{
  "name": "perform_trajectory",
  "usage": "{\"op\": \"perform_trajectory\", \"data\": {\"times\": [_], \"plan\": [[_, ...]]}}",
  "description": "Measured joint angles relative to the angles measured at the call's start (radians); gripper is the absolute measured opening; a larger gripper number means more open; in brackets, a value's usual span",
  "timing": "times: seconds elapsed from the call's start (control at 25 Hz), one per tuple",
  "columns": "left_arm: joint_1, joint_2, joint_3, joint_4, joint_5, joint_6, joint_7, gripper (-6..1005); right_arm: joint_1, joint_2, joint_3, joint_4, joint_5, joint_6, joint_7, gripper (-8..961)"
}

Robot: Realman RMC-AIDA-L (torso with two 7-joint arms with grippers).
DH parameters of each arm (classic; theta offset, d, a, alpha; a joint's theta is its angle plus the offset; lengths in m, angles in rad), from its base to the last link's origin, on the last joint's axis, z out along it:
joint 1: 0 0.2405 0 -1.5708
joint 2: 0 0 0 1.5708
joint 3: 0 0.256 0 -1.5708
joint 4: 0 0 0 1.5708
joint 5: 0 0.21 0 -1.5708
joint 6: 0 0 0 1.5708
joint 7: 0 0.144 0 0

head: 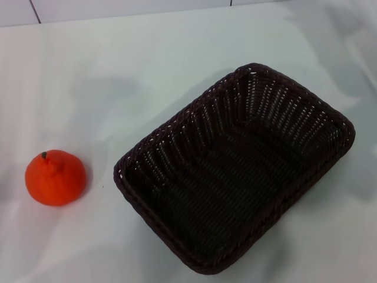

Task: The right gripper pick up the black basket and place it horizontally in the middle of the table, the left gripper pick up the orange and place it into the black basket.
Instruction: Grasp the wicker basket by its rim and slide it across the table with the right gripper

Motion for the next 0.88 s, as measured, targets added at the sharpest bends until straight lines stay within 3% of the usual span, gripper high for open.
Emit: {"op": "perform_trajectory", "data": {"times": [0.64, 0.8, 0.88], "plan": [[-0.007, 0.0, 0.0, 0.0, 0.0, 0.001, 0.0, 933, -0.001, -0.004, -0.033, -0.002, -0.004, 0.003, 0.018, 924], [-0.008, 0.001, 0.0, 0.0, -0.001, 0.002, 0.0, 933, -0.012, -0.045, -0.222, -0.054, -0.055, 0.012, 0.186, 923], [-0.011, 0.001, 0.0, -0.001, -0.001, 0.002, 0.0, 933, -0.016, -0.087, -0.343, -0.125, -0.16, 0.031, 0.381, 922]]}}
